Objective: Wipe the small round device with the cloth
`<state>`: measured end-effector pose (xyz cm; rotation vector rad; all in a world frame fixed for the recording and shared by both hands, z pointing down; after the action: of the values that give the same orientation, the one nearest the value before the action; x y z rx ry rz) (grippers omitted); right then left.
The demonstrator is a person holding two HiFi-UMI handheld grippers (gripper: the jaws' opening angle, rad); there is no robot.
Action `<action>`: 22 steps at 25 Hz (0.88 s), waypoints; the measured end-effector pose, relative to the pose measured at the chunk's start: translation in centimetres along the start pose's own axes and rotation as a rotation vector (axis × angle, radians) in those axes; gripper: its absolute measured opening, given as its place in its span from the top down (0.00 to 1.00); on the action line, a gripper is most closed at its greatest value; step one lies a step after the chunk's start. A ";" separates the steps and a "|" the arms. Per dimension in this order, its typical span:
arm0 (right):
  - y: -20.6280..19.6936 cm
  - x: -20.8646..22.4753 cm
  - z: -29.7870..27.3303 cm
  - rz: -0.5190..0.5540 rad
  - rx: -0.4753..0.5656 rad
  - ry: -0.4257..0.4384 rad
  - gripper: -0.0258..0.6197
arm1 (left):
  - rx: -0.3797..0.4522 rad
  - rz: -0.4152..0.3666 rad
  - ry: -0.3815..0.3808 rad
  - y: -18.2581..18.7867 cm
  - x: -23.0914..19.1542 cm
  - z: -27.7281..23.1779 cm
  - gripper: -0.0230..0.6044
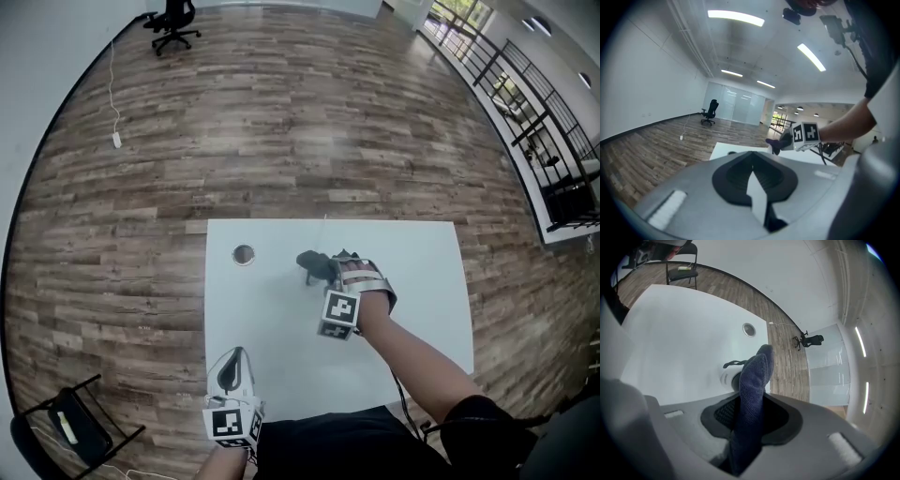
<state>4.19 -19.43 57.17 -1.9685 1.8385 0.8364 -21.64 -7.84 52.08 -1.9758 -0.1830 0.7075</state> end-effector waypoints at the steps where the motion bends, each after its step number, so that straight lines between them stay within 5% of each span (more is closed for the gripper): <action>1: 0.1 -0.3 0.0 0.021 -0.007 0.001 0.78 | -0.002 0.008 -0.003 0.0 -0.1 -0.1 0.95; 15: 2.0 -3.5 -0.6 0.008 0.028 0.063 0.78 | -0.021 -0.014 -0.011 0.3 -0.1 0.7 0.95; 22: 1.4 -7.6 -2.4 -0.080 0.053 0.193 0.78 | -0.048 -0.036 0.001 0.1 -0.4 1.4 0.95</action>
<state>3.25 -15.05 63.90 -2.1381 1.8489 0.5857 -22.69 -6.99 51.73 -2.0135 -0.2364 0.6839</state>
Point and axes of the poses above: the fingertips, and each gripper's own axes: z backward along the fingers, x to its right, y out of its top, the point moved 4 cm from there along z, backward along the fingers, and after that the axes turned 12 degrees about z, right-handed, at the moved point
